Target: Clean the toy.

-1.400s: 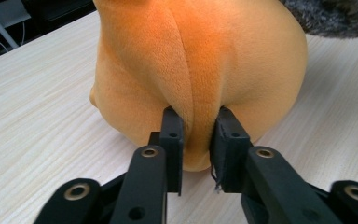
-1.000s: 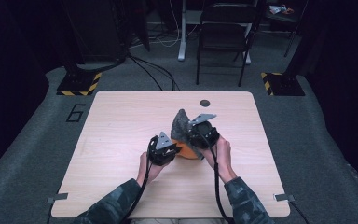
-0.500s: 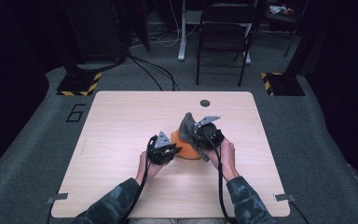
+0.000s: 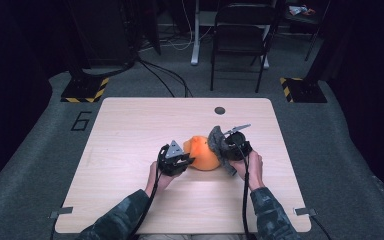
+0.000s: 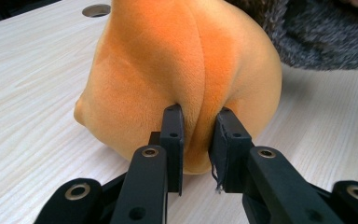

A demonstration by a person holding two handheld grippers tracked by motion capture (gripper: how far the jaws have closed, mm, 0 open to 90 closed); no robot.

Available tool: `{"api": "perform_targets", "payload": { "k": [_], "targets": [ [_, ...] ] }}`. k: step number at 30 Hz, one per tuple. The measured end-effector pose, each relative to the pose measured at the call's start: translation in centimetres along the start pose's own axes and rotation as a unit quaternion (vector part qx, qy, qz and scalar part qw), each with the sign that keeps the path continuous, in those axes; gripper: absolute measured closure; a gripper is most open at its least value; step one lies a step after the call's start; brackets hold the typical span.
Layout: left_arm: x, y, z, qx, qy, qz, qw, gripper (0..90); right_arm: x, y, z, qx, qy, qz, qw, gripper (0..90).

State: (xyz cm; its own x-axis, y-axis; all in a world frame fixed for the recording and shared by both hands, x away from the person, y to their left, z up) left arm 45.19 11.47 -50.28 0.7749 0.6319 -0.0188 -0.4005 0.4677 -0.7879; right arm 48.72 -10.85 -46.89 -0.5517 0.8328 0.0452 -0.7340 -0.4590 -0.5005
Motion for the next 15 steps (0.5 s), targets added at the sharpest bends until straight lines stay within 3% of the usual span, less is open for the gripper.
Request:
{"api": "perform_targets", "payload": {
  "k": [4, 6, 12, 15],
  "targets": [
    [0.1, 0.2, 0.0, -0.001, -0.002, -0.001, 1.0000, 76.0, -0.9, 0.5, -1.0, 0.016, -0.011, -0.027, 0.9994, 72.0],
    [0.1, 0.1, 0.1, 0.002, 0.000, -0.002, 1.0000, 76.0, -1.0, 0.6, -1.2, 0.022, -0.014, -0.028, 0.9993, 72.1],
    [0.1, 0.1, -0.1, -0.005, 0.003, 0.000, 1.0000, 76.1, -1.6, 1.3, -2.4, 0.043, 0.004, -0.031, 0.9986, 72.2],
    [0.3, 0.2, 0.0, -0.001, 0.004, -0.001, 1.0000, 76.0, -2.0, 1.7, -3.5, 0.066, 0.020, -0.034, 0.9970, 72.1]
  ]
}}
Point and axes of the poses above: each handheld gripper's, and its own axes: z roughly backward along the jaws, y roughly out of its underside, x roughly to its left, the point moved 3 cm from there along -z, roughly forward along the jaws, and after that the axes turned 7 degrees about x, right-handed, at the moved point
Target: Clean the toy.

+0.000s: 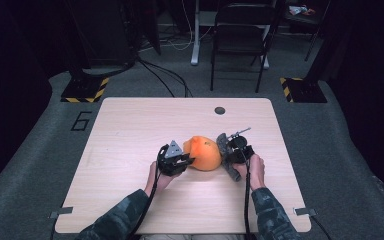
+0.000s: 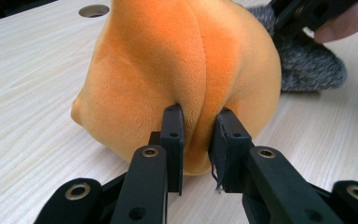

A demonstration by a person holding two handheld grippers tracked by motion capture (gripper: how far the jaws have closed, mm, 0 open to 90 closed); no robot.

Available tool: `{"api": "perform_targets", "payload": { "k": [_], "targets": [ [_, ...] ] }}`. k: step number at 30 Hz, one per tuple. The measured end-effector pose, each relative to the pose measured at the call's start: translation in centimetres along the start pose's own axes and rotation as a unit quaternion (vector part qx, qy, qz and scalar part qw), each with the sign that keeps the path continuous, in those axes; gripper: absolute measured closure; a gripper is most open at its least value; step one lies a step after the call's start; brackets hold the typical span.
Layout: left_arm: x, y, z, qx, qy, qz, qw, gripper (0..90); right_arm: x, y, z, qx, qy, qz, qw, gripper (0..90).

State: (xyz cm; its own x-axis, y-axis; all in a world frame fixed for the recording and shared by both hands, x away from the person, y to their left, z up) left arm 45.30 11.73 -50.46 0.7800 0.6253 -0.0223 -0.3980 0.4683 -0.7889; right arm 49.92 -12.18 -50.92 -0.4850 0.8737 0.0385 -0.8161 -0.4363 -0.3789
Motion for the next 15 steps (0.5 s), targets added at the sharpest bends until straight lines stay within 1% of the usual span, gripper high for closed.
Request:
{"api": "perform_targets", "payload": {
  "k": [1, 2, 3, 4, 6, 8, 9, 10, 11, 12, 13, 14, 15],
  "targets": [
    [0.1, 0.1, 0.1, 0.003, 0.001, -0.001, 1.0000, 76.0, 0.0, 0.1, -0.4, 0.011, -0.001, -0.002, 0.9999, 72.1],
    [0.2, 0.1, 0.1, 0.003, 0.002, 0.002, 1.0000, 76.0, 0.1, 0.2, -1.0, 0.013, 0.003, -0.001, 0.9999, 72.1],
    [0.2, 0.1, 0.1, 0.001, 0.001, 0.004, 1.0000, 76.0, 0.1, 0.1, -1.0, 0.011, 0.003, -0.001, 0.9999, 72.1],
    [0.2, 0.1, 0.1, 0.000, 0.002, 0.005, 1.0000, 75.9, 0.2, 0.0, -0.9, 0.015, 0.010, 0.006, 0.9998, 72.0],
    [0.2, 0.0, 0.1, -0.001, -0.001, 0.004, 1.0000, 75.9, 0.3, 0.0, -0.8, 0.021, 0.021, 0.011, 0.9995, 72.0],
    [0.1, 0.0, 0.1, -0.002, -0.001, 0.003, 1.0000, 75.9, 0.1, -0.1, -0.5, 0.025, 0.029, 0.014, 0.9992, 72.3],
    [0.1, 0.0, 0.1, -0.003, -0.001, 0.005, 1.0000, 75.9, -0.1, -0.1, -0.2, 0.025, 0.030, 0.013, 0.9992, 72.5],
    [0.2, 0.1, 0.1, -0.001, 0.002, 0.006, 1.0000, 75.8, -0.3, -0.2, 0.3, 0.017, 0.036, 0.011, 0.9991, 72.7],
    [0.3, 0.1, 0.2, -0.002, -0.001, 0.007, 1.0000, 75.7, -0.4, -0.3, 0.9, 0.009, 0.044, 0.013, 0.9989, 72.7],
    [0.3, 0.1, 0.2, -0.003, -0.002, 0.012, 0.9999, 75.6, -0.5, -0.4, 1.6, 0.001, 0.045, 0.011, 0.9989, 72.7],
    [0.4, 0.1, 0.3, -0.001, -0.002, 0.009, 1.0000, 75.4, -0.5, -0.7, 2.6, -0.017, 0.030, 0.005, 0.9994, 72.8],
    [0.5, 0.1, 0.3, -0.001, -0.001, 0.009, 1.0000, 75.3, -0.5, -0.9, 3.4, -0.038, 0.028, 0.003, 0.9989, 72.8],
    [0.4, 0.1, 0.3, -0.001, -0.001, 0.011, 0.9999, 75.1, -0.3, -1.1, 4.2, -0.051, 0.026, 0.002, 0.9984, 72.8]
  ]
}}
Point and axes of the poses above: each handheld gripper's, and its own axes: z roughly backward along the jaws, y roughly out of its underside, x roughly to its left, the point moved 3 cm from there along -z, roughly forward along the jaws, and after that the axes turned 7 degrees about x, right-handed, at the moved point
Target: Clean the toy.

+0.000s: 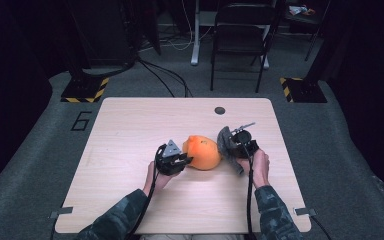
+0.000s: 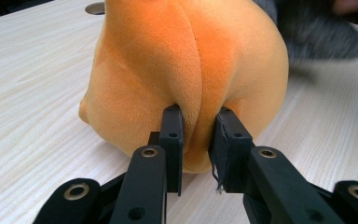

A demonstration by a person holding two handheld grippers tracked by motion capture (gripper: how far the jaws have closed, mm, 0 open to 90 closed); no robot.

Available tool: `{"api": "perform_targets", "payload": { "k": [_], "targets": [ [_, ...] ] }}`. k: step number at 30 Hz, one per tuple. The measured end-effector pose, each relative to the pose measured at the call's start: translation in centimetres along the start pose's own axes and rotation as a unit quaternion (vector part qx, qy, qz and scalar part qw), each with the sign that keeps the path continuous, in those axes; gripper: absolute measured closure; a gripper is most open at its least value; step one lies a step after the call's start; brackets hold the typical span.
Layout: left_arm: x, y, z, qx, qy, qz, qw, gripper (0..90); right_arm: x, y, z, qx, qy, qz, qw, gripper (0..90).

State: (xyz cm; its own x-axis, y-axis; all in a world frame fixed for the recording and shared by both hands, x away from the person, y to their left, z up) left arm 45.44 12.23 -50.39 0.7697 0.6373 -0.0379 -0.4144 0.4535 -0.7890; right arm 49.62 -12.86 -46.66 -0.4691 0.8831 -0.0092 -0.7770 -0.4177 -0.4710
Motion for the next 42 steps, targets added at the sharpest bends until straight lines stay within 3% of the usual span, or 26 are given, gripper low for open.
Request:
{"api": "perform_targets", "payload": {
  "k": [3, 5, 7, 9, 10, 11, 12, 14, 17, 19, 20, 22, 23, 26, 30, 32, 37, 42],
  "targets": [
    [0.0, -0.1, 0.0, 0.002, 0.001, -0.005, 1.0000, 74.9, 1.5, -1.1, 3.1, -0.051, -0.026, 0.016, 0.9982, 72.8],
    [0.1, -0.2, -0.1, -0.002, -0.001, -0.004, 1.0000, 74.7, 2.8, -1.4, 3.9, -0.058, -0.042, 0.031, 0.9970, 72.8],
    [0.1, -0.1, 0.0, 0.002, 0.003, -0.004, 1.0000, 73.6, 4.0, -1.5, 3.3, -0.038, -0.051, 0.053, 0.9966, 72.8],
    [0.2, 0.0, -0.1, 0.007, 0.001, -0.009, 0.9999, 69.1, 4.9, -1.4, 1.8, -0.014, -0.037, 0.069, 0.9969, 73.1],
    [0.2, 0.0, -0.1, 0.018, -0.001, -0.019, 0.9997, 63.0, 5.2, -1.3, 0.9, -0.015, -0.024, 0.071, 0.9971, 73.2],
    [0.2, -0.1, 0.0, 0.021, -0.005, -0.022, 0.9995, 57.6, 5.2, -1.3, 0.6, -0.018, -0.026, 0.067, 0.9972, 73.2],
    [0.2, -0.1, 0.1, 0.024, -0.011, -0.031, 0.9992, 53.3, 5.2, -1.3, 0.6, -0.021, -0.030, 0.058, 0.9977, 73.2],
    [-0.2, -0.2, -0.1, 0.028, -0.021, -0.040, 0.9986, 46.4, 5.2, -1.4, 0.6, -0.032, -0.025, 0.063, 0.9972, 73.2],
    [-0.9, -0.2, -0.6, 0.033, -0.039, -0.061, 0.9968, 38.7, 5.1, -1.3, 0.6, -0.034, -0.025, 0.063, 0.9971, 73.1],
    [-1.4, 0.1, -1.0, 0.038, -0.056, -0.082, 0.9944, 34.7, 5.1, -1.3, 0.6, -0.035, -0.024, 0.062, 0.9972, 73.2],
    [-1.7, 0.3, -1.4, 0.039, -0.074, -0.100, 0.9915, 33.0, 5.1, -1.4, 0.5, -0.037, -0.023, 0.062, 0.9972, 73.2],
    [-1.9, 0.6, -1.7, 0.037, -0.097, -0.115, 0.9880, 35.4, 5.2, -1.4, 0.5, -0.037, -0.020, 0.059, 0.9973, 73.2],
    [-1.9, 0.6, -1.7, 0.034, -0.098, -0.113, 0.9881, 40.4, 5.3, -1.4, 0.5, -0.040, -0.017, 0.069, 0.9967, 73.2],
    [-1.5, 0.6, -1.6, 0.031, -0.089, -0.094, 0.9911, 58.7, 5.5, -1.4, 0.6, -0.045, -0.014, 0.062, 0.9970, 73.1],
    [-1.3, 0.3, -1.3, 0.024, -0.076, -0.077, 0.9939, 69.4, 5.4, -1.5, 0.9, -0.048, -0.017, 0.059, 0.9970, 73.1],
    [-1.1, 0.3, -1.0, 0.024, -0.070, -0.073, 0.9945, 72.6, 5.3, -1.7, 1.4, -0.050, -0.018, 0.062, 0.9967, 73.1],
    [-0.9, -0.4, 0.5, 0.022, -0.046, -0.041, 0.9979, 74.5, 6.3, -2.3, 3.2, -0.063, -0.013, 0.080, 0.9947, 73.1],
    [-1.7, -1.3, 1.0, 0.011, -0.019, -0.018, 0.9996, 75.1, 8.0, -2.9, 5.5, -0.088, -0.022, 0.108, 0.9900, 73.0]
  ]
}}
Point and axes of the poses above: each handheld gripper's, and its own axes: z roughly backward along the jaws, y roughly out of its underside, x roughly to its left, the point moved 3 cm from there along -z, roughly forward along the jaws, and after that the axes turned 7 degrees about x, right-handed, at the moved point
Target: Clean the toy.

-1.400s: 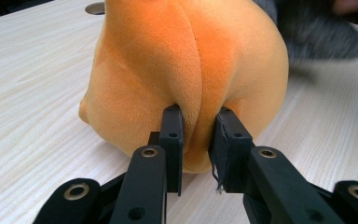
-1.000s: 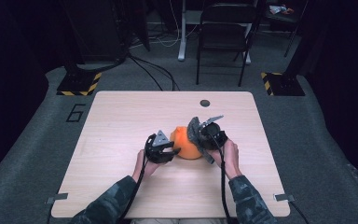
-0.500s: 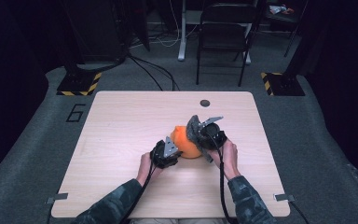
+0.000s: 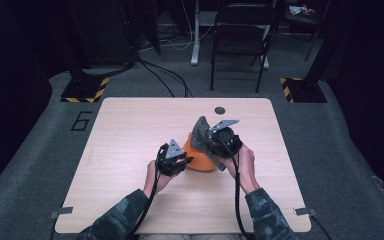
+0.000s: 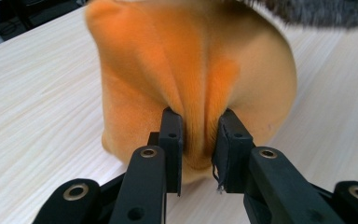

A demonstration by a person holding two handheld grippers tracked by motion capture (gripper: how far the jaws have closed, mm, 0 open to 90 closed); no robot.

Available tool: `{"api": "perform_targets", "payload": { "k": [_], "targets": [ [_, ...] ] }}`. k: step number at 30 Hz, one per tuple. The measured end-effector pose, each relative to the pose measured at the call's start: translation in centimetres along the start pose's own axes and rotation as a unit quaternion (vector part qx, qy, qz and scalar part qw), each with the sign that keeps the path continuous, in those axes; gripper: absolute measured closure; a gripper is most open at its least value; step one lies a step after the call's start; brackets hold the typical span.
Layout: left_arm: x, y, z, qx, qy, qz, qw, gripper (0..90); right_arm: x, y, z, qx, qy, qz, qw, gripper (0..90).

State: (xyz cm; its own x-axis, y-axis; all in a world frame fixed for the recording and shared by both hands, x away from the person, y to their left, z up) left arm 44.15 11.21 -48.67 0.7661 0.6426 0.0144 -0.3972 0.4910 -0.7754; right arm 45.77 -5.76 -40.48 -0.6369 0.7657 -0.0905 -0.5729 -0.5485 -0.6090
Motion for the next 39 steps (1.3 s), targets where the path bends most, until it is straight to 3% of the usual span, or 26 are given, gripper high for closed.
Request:
{"api": "perform_targets", "payload": {
  "k": [3, 4, 6, 9, 11, 16, 20, 22, 29, 35, 36, 39],
  "targets": [
    [-0.8, 0.3, -0.5, 0.005, -0.008, -0.019, 0.9998, 75.1, 1.0, -0.3, -1.1, 0.015, 0.009, 0.018, 0.9997, 72.6],
    [-0.7, 0.3, -0.4, 0.010, -0.007, -0.020, 0.9997, 75.0, 1.2, 0.0, -2.0, 0.032, 0.021, 0.016, 0.9991, 72.7],
    [-0.5, 0.5, -0.7, 0.008, -0.002, -0.015, 0.9999, 74.8, 1.0, 0.3, -2.8, 0.037, 0.026, 0.021, 0.9988, 72.7],
    [-0.3, 0.5, -0.8, 0.015, 0.003, -0.020, 0.9997, 73.9, 0.9, 0.5, -2.8, 0.045, 0.021, 0.012, 0.9987, 72.8],
    [-0.3, 0.5, -0.9, 0.011, 0.000, -0.015, 0.9998, 73.6, 0.6, 0.5, -2.9, 0.042, 0.022, 0.021, 0.9987, 72.8],
    [0.0, 0.8, -0.9, 0.016, 0.011, -0.008, 0.9998, 73.4, 0.1, 0.8, -3.1, 0.048, 0.011, 0.009, 0.9988, 72.8],
    [0.0, 0.7, -1.0, 0.015, 0.006, -0.007, 0.9998, 73.3, 0.0, 1.1, -3.0, 0.056, 0.018, 0.015, 0.9982, 72.8],
    [0.0, 0.7, -1.1, 0.012, 0.005, -0.005, 0.9999, 73.2, -0.1, 1.4, -2.8, 0.071, 0.021, 0.010, 0.9972, 72.8],
    [0.4, 0.9, -1.2, 0.008, 0.011, 0.000, 0.9999, 73.1, -1.4, 2.1, -3.1, 0.076, 0.005, -0.010, 0.9971, 72.7],
    [0.3, 0.8, -1.2, 0.010, 0.014, -0.002, 0.9999, 73.0, -2.2, 2.8, -3.1, 0.096, 0.005, -0.016, 0.9952, 72.6],
    [0.4, 0.8, -1.3, 0.008, 0.012, -0.001, 0.9999, 73.0, -2.3, 3.0, -3.2, 0.101, 0.001, -0.029, 0.9944, 72.6],
    [0.5, 0.9, -1.2, 0.010, 0.018, -0.001, 0.9998, 73.0, -3.0, 3.4, -3.5, 0.101, -0.015, -0.037, 0.9940, 72.6]
  ]
}}
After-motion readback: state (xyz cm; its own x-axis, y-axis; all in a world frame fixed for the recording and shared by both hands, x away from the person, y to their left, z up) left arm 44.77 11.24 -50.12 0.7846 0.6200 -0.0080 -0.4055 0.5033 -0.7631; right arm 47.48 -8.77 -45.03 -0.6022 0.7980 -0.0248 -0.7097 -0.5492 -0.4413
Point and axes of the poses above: each handheld gripper's, and its own axes: z roughly backward along the jaws, y roughly out of its underside, x roughly to its left, the point moved 3 cm from there along -z, roughly forward along the jaws, and after that the axes turned 7 degrees about x, right-handed, at the moved point
